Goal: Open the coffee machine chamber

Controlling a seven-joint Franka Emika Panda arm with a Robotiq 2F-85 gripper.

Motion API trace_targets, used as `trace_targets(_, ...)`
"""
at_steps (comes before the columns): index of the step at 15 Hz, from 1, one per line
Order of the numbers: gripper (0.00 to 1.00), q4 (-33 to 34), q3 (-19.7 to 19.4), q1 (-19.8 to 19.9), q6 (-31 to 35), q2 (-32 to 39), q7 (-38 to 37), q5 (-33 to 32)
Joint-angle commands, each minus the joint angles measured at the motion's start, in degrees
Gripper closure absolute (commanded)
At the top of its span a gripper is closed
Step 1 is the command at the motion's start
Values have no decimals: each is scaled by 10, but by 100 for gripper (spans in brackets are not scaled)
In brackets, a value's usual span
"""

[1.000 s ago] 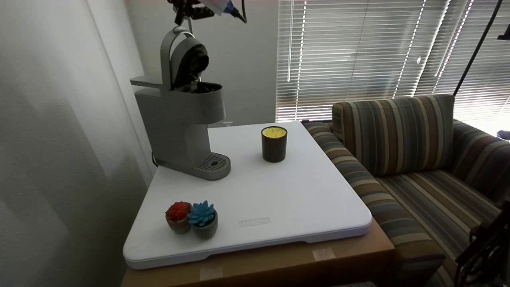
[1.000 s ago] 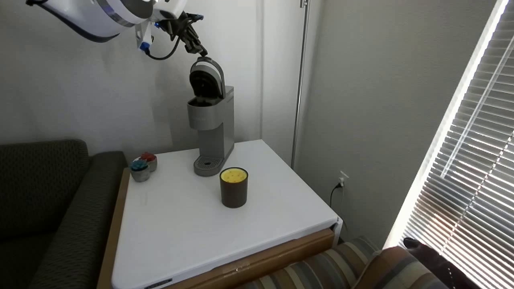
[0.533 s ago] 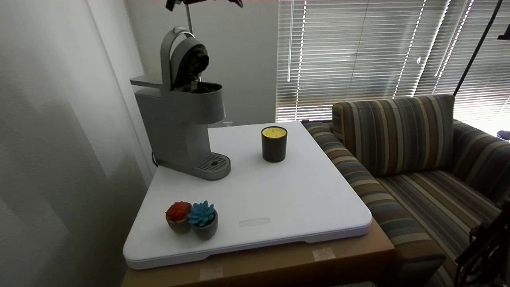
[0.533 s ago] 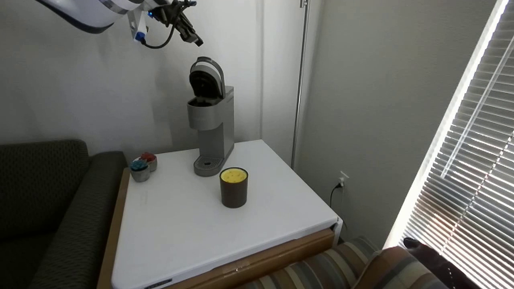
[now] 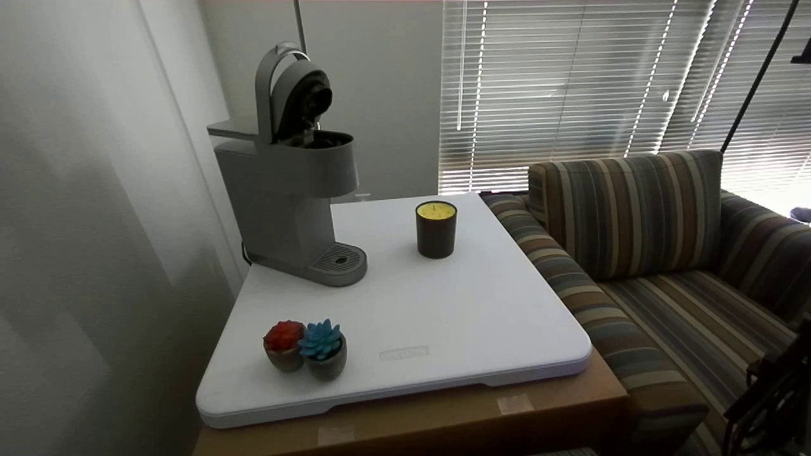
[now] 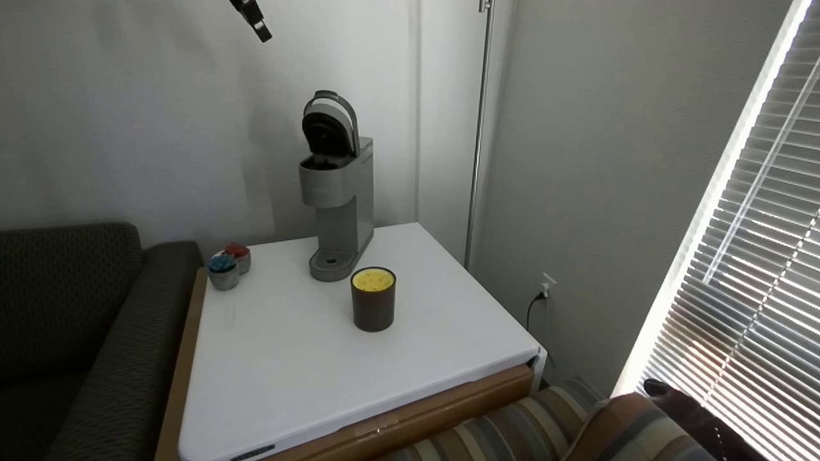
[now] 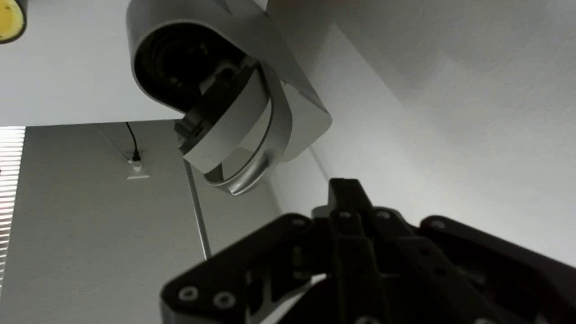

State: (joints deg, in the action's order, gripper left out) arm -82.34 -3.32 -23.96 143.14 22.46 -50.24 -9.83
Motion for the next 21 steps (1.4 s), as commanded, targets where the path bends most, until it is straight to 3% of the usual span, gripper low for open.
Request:
trace_targets(1, 99, -20, 59, 52, -111, -49, 117, 53)
trace_targets(2, 82, -16, 63, 58, -140, -53, 135, 57)
trace_targets(3, 73, -13, 65, 62, -163, -56, 150, 58)
trace_targets(7, 45, -9, 69, 78, -205, -55, 189, 59)
trace_targets(13, 5, -15, 76, 88, -213, -49, 218, 81)
trace_targets(15, 0, -19, 77, 88, -207, -47, 221, 95)
trace_targets(20, 0, -29, 86, 89, -189, -43, 237, 135)
trace_targets(21, 0, -12, 78, 78, -202, -38, 211, 110)
